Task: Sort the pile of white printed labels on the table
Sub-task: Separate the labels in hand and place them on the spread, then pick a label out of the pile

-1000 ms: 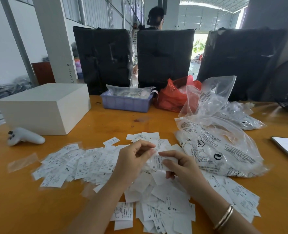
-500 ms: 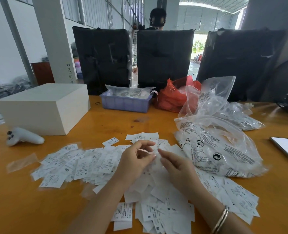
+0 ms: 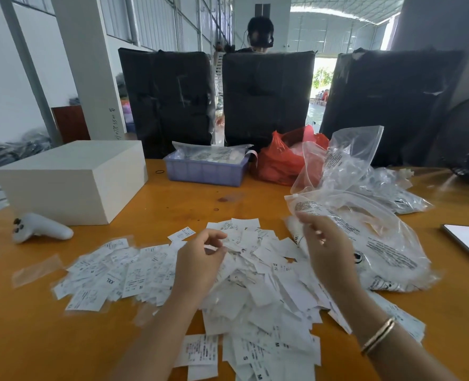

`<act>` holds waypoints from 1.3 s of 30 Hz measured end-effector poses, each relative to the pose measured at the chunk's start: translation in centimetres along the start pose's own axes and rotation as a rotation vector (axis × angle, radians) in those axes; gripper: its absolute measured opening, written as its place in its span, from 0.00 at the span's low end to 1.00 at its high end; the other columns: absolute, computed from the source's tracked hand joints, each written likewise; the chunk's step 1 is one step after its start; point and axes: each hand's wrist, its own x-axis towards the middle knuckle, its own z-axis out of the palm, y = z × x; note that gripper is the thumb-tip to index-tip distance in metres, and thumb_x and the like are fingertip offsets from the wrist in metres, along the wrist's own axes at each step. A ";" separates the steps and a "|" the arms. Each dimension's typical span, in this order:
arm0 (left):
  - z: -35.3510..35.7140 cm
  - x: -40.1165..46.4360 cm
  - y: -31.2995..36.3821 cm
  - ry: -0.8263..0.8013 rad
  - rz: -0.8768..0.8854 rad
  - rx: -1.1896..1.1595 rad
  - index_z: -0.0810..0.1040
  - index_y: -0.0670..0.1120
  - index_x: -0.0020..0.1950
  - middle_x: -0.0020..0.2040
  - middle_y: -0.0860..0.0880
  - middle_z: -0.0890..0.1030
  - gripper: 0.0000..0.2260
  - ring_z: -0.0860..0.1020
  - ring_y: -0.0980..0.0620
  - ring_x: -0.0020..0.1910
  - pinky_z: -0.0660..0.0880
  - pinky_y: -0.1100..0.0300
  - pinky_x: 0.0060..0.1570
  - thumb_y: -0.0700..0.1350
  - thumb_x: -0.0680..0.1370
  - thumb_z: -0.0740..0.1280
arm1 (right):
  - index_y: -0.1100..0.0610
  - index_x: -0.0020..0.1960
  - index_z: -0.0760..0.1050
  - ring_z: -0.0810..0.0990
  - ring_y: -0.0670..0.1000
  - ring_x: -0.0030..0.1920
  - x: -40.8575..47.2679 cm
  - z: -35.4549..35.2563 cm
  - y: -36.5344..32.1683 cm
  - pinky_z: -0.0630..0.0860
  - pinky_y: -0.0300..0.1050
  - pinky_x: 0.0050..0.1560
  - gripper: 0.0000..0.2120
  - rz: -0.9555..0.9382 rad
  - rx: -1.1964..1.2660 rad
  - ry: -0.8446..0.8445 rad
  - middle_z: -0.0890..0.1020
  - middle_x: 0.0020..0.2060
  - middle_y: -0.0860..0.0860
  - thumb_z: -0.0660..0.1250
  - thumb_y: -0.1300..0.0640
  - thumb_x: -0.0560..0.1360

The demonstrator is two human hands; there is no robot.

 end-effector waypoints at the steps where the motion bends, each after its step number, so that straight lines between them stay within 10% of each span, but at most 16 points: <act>1: -0.2 0.1 -0.1 0.014 -0.001 0.080 0.78 0.56 0.46 0.44 0.56 0.80 0.10 0.77 0.61 0.33 0.71 0.71 0.29 0.40 0.75 0.70 | 0.58 0.57 0.78 0.76 0.40 0.39 1.1 -0.7 0.5 0.74 0.29 0.43 0.12 -0.025 -0.041 0.089 0.80 0.48 0.48 0.62 0.65 0.77; 6: -0.3 -0.2 -0.3 0.109 0.068 0.455 0.78 0.55 0.52 0.58 0.55 0.78 0.09 0.78 0.51 0.51 0.73 0.50 0.57 0.42 0.76 0.69 | 0.58 0.56 0.80 0.74 0.39 0.39 5.7 -3.2 4.1 0.68 0.24 0.37 0.14 0.139 -0.180 0.216 0.81 0.51 0.51 0.59 0.67 0.77; 10: -0.1 -0.2 -0.3 0.113 0.091 0.498 0.79 0.54 0.54 0.59 0.54 0.77 0.09 0.71 0.51 0.63 0.63 0.51 0.59 0.42 0.76 0.68 | 0.58 0.62 0.77 0.78 0.53 0.50 7.4 -3.5 7.3 0.69 0.39 0.41 0.14 0.364 -0.618 -0.224 0.80 0.58 0.54 0.62 0.60 0.78; 13: 0.0 -0.3 -0.3 0.094 0.116 0.506 0.79 0.55 0.53 0.57 0.55 0.77 0.08 0.72 0.52 0.62 0.62 0.54 0.59 0.43 0.77 0.68 | 0.57 0.41 0.75 0.73 0.53 0.42 6.8 -2.8 7.5 0.60 0.38 0.30 0.10 0.391 -0.787 -0.478 0.79 0.48 0.57 0.63 0.52 0.78; 24: 0.1 -0.2 -0.4 0.107 0.172 0.473 0.79 0.55 0.49 0.53 0.57 0.79 0.08 0.73 0.53 0.59 0.58 0.58 0.52 0.42 0.75 0.70 | 0.54 0.34 0.72 0.72 0.55 0.36 4.7 -2.2 7.2 0.70 0.50 0.47 0.13 0.325 -0.663 -0.164 0.72 0.29 0.50 0.61 0.54 0.76; 29: 0.1 -0.2 -0.4 0.114 0.188 0.466 0.79 0.55 0.48 0.52 0.57 0.79 0.08 0.74 0.52 0.58 0.59 0.58 0.53 0.42 0.75 0.70 | 0.55 0.41 0.81 0.78 0.58 0.47 5.1 -3.1 6.9 0.66 0.50 0.50 0.14 0.212 -0.630 -0.013 0.82 0.40 0.52 0.60 0.53 0.79; 33: 0.2 -0.3 0.0 0.086 0.270 0.340 0.80 0.54 0.47 0.51 0.58 0.80 0.06 0.74 0.54 0.56 0.68 0.55 0.56 0.42 0.76 0.69 | 0.57 0.51 0.82 0.77 0.50 0.41 5.0 -2.8 3.7 0.71 0.35 0.39 0.10 0.127 -0.221 0.035 0.84 0.44 0.52 0.64 0.54 0.78; 39: 0.1 -1.1 1.3 -0.263 0.142 -0.172 0.78 0.61 0.51 0.50 0.65 0.81 0.12 0.75 0.68 0.55 0.69 0.75 0.50 0.61 0.76 0.57 | 0.59 0.46 0.81 0.78 0.47 0.30 0.8 -0.4 -1.0 0.76 0.40 0.35 0.07 0.543 0.713 -0.329 0.84 0.37 0.56 0.66 0.57 0.75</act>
